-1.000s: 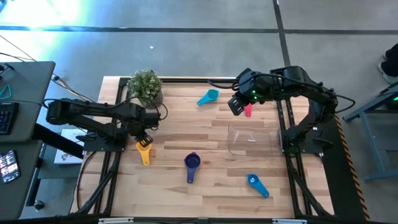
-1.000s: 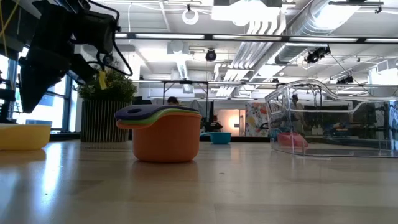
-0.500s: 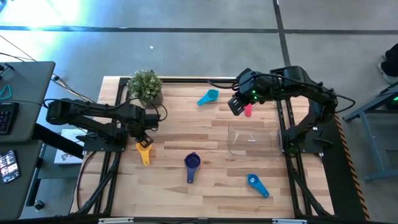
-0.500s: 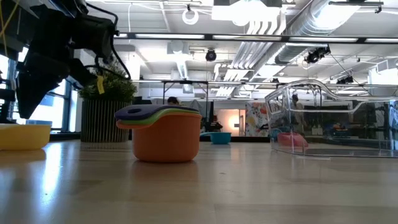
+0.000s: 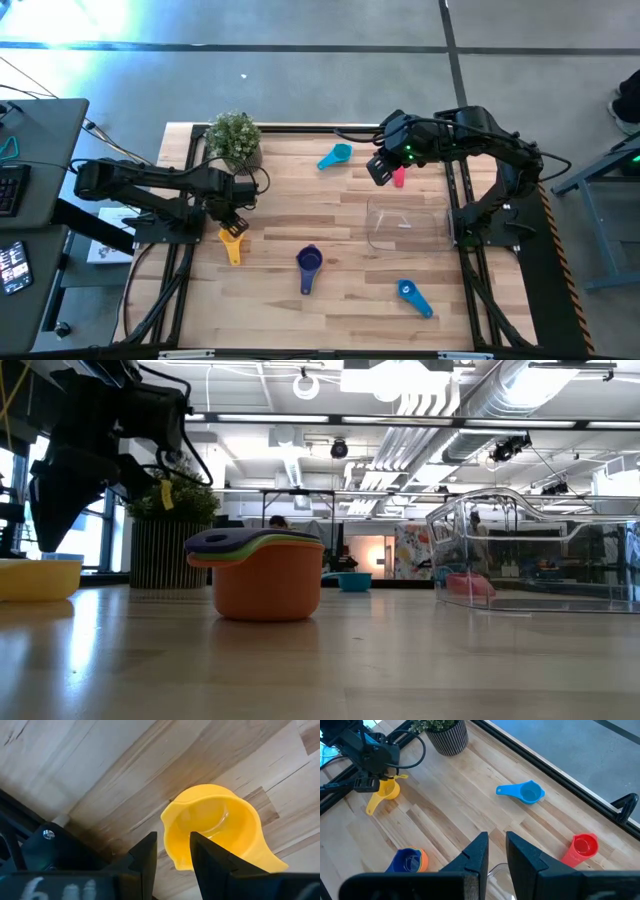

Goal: Nest measuring cups in basket
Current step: Stack the yellow measuring cup on top of the violet measuring cup

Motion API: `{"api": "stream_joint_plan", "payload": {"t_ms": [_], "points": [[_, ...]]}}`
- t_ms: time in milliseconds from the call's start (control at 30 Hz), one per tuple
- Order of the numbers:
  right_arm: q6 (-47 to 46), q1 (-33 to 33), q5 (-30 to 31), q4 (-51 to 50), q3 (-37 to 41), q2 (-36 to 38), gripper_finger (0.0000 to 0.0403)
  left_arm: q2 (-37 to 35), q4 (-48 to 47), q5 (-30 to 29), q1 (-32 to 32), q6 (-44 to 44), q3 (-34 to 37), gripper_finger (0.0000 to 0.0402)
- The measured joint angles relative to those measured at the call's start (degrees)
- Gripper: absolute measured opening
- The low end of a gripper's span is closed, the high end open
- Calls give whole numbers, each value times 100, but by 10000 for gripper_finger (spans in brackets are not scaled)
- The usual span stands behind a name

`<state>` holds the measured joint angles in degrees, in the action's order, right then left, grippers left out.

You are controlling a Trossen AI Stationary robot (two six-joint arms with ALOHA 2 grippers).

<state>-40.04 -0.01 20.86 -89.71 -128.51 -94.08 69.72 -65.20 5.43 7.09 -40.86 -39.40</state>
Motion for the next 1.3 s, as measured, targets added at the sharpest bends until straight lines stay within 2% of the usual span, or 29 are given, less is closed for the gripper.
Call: {"api": "stream_joint_plan", "payload": {"t_ms": [567, 767, 967, 1300], "points": [[1, 0, 0, 0, -1, 0, 60, 971, 168, 69, 0, -96, 2, 105], [1, 0, 0, 0, -2, 0, 60, 1119, 432, 120, 0, -92, 2, 71], [1, 0, 0, 10, -2, 0, 60, 1095, 429, 177, 0, -93, 2, 14], [-38, 0, 0, 39, -2, 0, 60, 1093, 482, 298, -101, -10, -226, 5]]}}
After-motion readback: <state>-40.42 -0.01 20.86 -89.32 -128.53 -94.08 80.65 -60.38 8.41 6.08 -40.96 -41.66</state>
